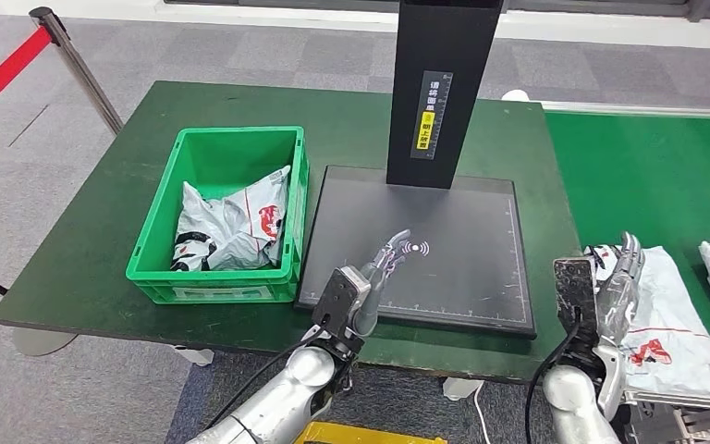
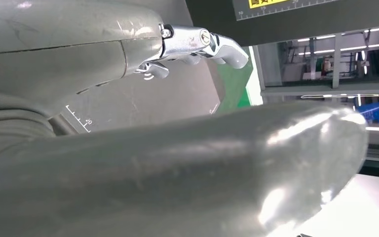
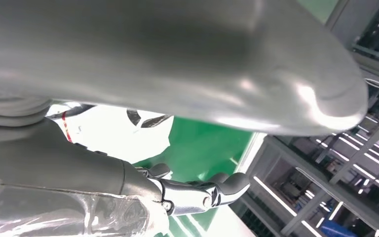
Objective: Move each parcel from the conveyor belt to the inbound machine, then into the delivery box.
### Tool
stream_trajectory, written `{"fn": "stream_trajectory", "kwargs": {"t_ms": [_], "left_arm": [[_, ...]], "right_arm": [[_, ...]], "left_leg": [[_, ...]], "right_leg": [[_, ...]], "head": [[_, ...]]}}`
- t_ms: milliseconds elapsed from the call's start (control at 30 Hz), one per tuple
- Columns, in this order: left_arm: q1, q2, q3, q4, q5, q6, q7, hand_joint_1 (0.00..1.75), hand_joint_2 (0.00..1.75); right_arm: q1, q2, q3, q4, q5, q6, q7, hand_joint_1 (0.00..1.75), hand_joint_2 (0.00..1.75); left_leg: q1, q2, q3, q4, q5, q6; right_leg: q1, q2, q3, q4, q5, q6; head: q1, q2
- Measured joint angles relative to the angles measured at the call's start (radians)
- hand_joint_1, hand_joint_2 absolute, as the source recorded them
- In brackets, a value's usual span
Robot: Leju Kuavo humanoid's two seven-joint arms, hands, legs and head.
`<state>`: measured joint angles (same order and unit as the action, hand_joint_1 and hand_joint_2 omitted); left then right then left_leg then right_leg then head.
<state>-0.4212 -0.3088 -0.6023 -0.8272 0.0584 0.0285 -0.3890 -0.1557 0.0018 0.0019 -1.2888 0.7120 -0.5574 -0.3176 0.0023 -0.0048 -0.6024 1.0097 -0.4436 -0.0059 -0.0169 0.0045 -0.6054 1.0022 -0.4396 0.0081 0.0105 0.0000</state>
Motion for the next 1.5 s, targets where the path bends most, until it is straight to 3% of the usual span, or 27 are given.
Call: {"fn": "stream_trajectory", "kwargs": {"t_ms": [300,400,500,633,800,967,1067,1500], "left_arm": [[-0.008,-0.005,-0.006,0.031,0.001,-0.005,-0.003,0.00,0.00],[-0.023,-0.014,-0.014,0.059,0.003,-0.015,-0.010,0.00,0.00],[-0.043,-0.025,-0.030,0.099,0.012,-0.026,-0.017,0.00,0.00],[-0.057,-0.031,-0.036,0.141,0.020,-0.039,-0.032,0.00,0.00],[-0.057,-0.029,-0.036,0.152,0.016,-0.043,-0.040,0.00,0.00],[-0.055,-0.015,-0.025,0.144,0.000,-0.026,-0.050,0.00,0.00],[-0.054,-0.005,-0.010,0.125,-0.016,-0.018,-0.051,0.00,0.00],[-0.041,0.001,0.026,0.080,-0.039,-0.015,-0.035,0.00,0.00]], "right_arm": [[0.000,-0.006,0.000,-0.005,0.037,0.018,0.024,0.00,0.00],[-0.003,-0.018,0.000,-0.004,0.186,0.085,0.122,0.00,0.00],[-0.016,-0.048,0.000,0.004,0.431,0.221,0.284,0.00,0.00],[-0.030,-0.105,0.000,0.025,0.685,0.394,0.451,0.00,1.75],[-0.036,-0.193,0.000,0.077,0.800,0.531,0.518,0.00,1.75],[-0.015,-0.323,0.000,0.112,0.744,0.632,0.454,0.00,1.75],[-0.013,-0.374,0.000,0.123,0.713,0.677,0.445,0.00,1.75],[-0.038,-0.454,0.000,0.190,0.661,0.725,0.462,0.00,1.75]], "left_leg": [[0.000,0.000,0.000,0.000,0.000,0.000],[0.000,0.000,0.000,0.000,0.000,0.000],[0.000,0.000,0.000,0.000,0.000,0.000],[-0.001,-0.001,-0.001,0.000,0.000,0.000],[-0.001,-0.002,-0.001,0.000,0.000,0.001],[-0.002,-0.003,-0.002,0.000,-0.001,0.002],[-0.002,-0.003,-0.002,0.000,-0.001,0.002],[-0.002,-0.003,-0.002,0.000,0.000,0.002]], "right_leg": [[0.000,0.000,0.000,0.000,0.000,0.000],[0.000,0.000,0.000,0.000,0.000,0.000],[0.000,-0.001,0.001,0.000,0.000,0.000],[-0.001,-0.001,0.001,0.000,0.001,0.001],[-0.001,-0.002,0.001,0.000,0.000,0.001],[-0.001,-0.004,0.001,0.000,0.000,0.002],[-0.001,-0.003,0.000,0.000,0.000,0.002],[-0.001,-0.004,0.001,0.000,0.000,0.002]], "head": [[0.000,0.000],[0.000,0.000],[0.000,0.000],[0.000,0.000],[0.000,0.000],[0.000,0.000],[0.000,0.000],[0.000,0.000]]}}
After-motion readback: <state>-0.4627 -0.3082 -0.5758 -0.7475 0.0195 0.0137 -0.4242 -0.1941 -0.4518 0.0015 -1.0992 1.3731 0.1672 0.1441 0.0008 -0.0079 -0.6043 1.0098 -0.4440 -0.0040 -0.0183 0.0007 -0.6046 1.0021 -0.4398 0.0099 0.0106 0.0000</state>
